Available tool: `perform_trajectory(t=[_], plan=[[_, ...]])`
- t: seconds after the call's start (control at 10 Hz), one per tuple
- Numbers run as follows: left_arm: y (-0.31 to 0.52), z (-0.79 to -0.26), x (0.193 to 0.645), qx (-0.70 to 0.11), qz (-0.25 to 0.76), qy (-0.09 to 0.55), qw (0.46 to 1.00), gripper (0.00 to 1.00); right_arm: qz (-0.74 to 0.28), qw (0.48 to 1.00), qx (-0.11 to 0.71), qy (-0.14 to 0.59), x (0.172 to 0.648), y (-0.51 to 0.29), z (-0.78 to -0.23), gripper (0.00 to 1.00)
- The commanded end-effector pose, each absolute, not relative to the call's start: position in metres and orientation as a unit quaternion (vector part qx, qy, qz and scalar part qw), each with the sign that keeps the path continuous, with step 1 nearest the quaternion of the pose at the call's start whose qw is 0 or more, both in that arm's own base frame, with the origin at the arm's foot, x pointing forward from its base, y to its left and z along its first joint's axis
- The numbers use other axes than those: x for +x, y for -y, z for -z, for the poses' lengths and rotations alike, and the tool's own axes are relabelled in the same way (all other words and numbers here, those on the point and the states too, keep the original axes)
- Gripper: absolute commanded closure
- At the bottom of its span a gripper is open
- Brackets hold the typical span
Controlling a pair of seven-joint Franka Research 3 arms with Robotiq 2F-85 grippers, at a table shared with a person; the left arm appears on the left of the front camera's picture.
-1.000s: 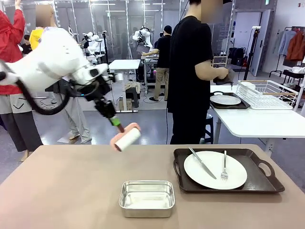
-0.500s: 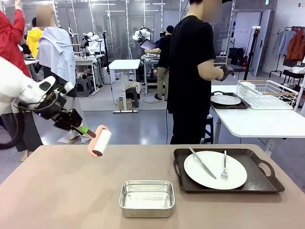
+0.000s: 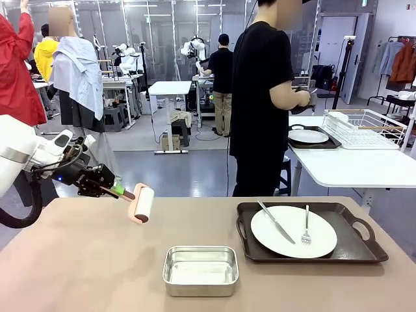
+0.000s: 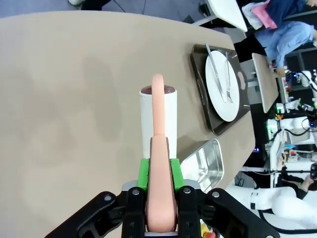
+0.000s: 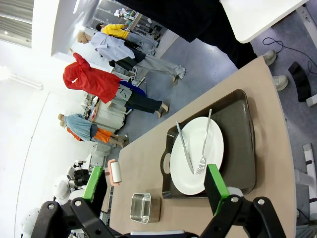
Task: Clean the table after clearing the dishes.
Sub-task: When the left (or right) Handle tray is removed, use the left hand (or right hand) to clean the left (or right) side of the table with the Lint Roller.
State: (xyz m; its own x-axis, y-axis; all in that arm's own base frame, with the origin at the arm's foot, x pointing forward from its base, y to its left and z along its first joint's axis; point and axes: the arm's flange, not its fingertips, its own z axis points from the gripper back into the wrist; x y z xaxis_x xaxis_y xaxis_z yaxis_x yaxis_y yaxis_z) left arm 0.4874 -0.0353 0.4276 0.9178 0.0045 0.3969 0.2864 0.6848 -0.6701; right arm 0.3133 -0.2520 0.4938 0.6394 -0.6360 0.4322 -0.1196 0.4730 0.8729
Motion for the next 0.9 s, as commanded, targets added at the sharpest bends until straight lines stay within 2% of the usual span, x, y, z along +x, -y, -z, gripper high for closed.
perform_trajectory(t=[0.0, 0.3, 0.4, 0.5, 0.8], plan=[[0.033, -0.444, 0.481, -0.378, 0.092, 0.197, 0.900, 1.00, 0.163, 0.761, 0.488, 0.395, 0.312, 0.252, -0.496, 0.00], [0.033, -0.444, 0.481, -0.378, 0.092, 0.197, 0.900, 1.00, 0.163, 0.761, 0.488, 0.395, 0.312, 0.252, -0.496, 0.00], [0.034, -0.442, 0.484, -0.382, 0.091, 0.198, 0.898, 0.80, 0.163, 0.761, 0.488, 0.395, 0.312, 0.252, -0.496, 0.00], [0.034, -0.429, 0.498, -0.385, 0.090, 0.161, 0.904, 0.80, 0.163, 0.761, 0.488, 0.395, 0.312, 0.252, -0.496, 0.00], [0.036, -0.398, 0.511, -0.402, 0.074, 0.124, 0.904, 0.80, 0.163, 0.761, 0.488, 0.395, 0.312, 0.252, -0.496, 0.00]])
